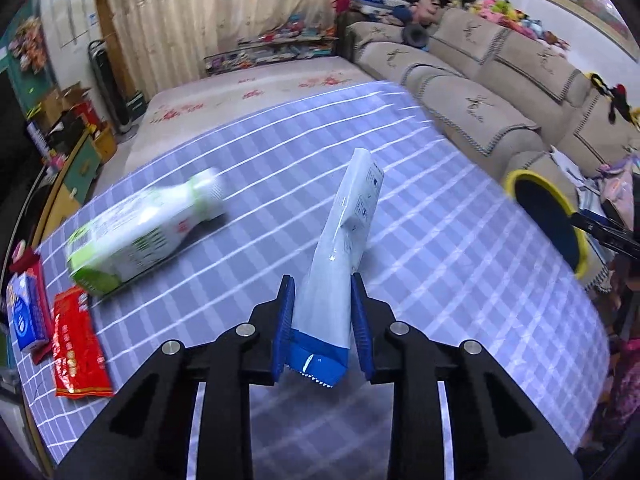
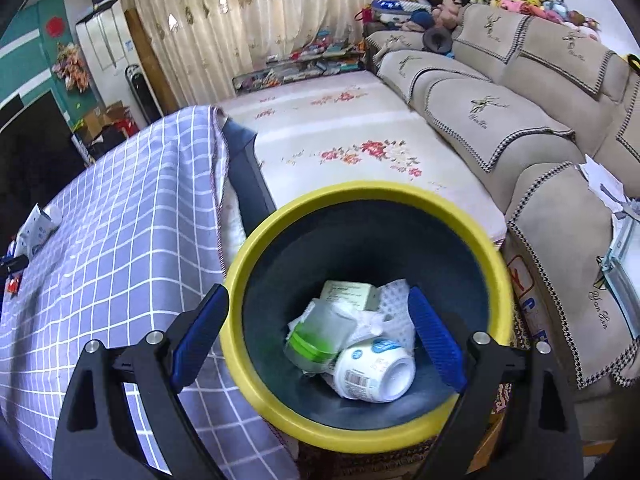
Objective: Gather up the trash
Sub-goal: 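Carry the white tube into the yellow bin and open the left tool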
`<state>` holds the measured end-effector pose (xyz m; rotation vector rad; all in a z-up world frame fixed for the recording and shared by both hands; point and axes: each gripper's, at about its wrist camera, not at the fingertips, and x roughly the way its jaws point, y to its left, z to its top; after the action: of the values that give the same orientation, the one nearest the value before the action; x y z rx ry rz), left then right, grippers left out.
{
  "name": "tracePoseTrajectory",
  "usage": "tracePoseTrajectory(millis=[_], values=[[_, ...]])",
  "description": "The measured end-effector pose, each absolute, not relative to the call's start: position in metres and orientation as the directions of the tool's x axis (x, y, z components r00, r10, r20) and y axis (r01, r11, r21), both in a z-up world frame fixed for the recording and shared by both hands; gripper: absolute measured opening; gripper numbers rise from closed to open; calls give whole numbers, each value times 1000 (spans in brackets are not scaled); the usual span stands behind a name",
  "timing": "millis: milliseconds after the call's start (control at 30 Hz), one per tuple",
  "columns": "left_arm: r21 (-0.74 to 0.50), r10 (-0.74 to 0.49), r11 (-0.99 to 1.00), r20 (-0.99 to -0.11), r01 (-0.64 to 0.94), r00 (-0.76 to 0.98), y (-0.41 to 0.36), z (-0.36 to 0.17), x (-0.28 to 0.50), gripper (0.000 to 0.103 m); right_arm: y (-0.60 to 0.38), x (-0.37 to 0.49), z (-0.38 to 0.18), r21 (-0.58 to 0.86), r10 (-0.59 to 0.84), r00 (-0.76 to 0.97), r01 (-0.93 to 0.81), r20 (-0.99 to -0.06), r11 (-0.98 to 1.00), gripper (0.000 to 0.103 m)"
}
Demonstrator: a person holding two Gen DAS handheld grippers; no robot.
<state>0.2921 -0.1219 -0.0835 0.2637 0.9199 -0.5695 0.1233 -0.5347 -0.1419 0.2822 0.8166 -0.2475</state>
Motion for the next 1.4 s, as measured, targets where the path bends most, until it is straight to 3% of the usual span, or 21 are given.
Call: tracePoseTrajectory(millis=[433, 833, 900, 933, 1000, 1167, 1400], values=[[-96, -540, 598, -782, 796, 312, -311, -57, 222, 29, -585, 48, -112, 121, -215, 686, 407, -696, 905, 86], [-138, -492, 527, -854, 839, 168, -459, -118, 212, 30, -627, 3, -108, 134, -264, 679, 474, -685, 870, 87], [-133, -477, 530, -864, 837, 165, -472, -129, 213, 35, -630, 0, -109, 139, -264, 678, 478, -686, 867, 87], [-130, -468, 532, -869, 837, 163, -477, -134, 213, 47, -632, 0, -109, 140, -264, 678, 479, -687, 866, 87], [-125, -461, 548, -870, 827, 173, -482, -140, 212, 60, -633, 0, -111, 144, -259, 676, 479, -690, 866, 87], [-158, -482, 564, -860, 810, 167, -469, -139, 210, 60, -627, 6, -109, 143, -246, 683, 460, -687, 876, 87], [-153, -536, 640, -791, 753, 294, -362, -93, 199, 66, -601, 31, -100, 144, -193, 710, 386, -677, 911, 87]])
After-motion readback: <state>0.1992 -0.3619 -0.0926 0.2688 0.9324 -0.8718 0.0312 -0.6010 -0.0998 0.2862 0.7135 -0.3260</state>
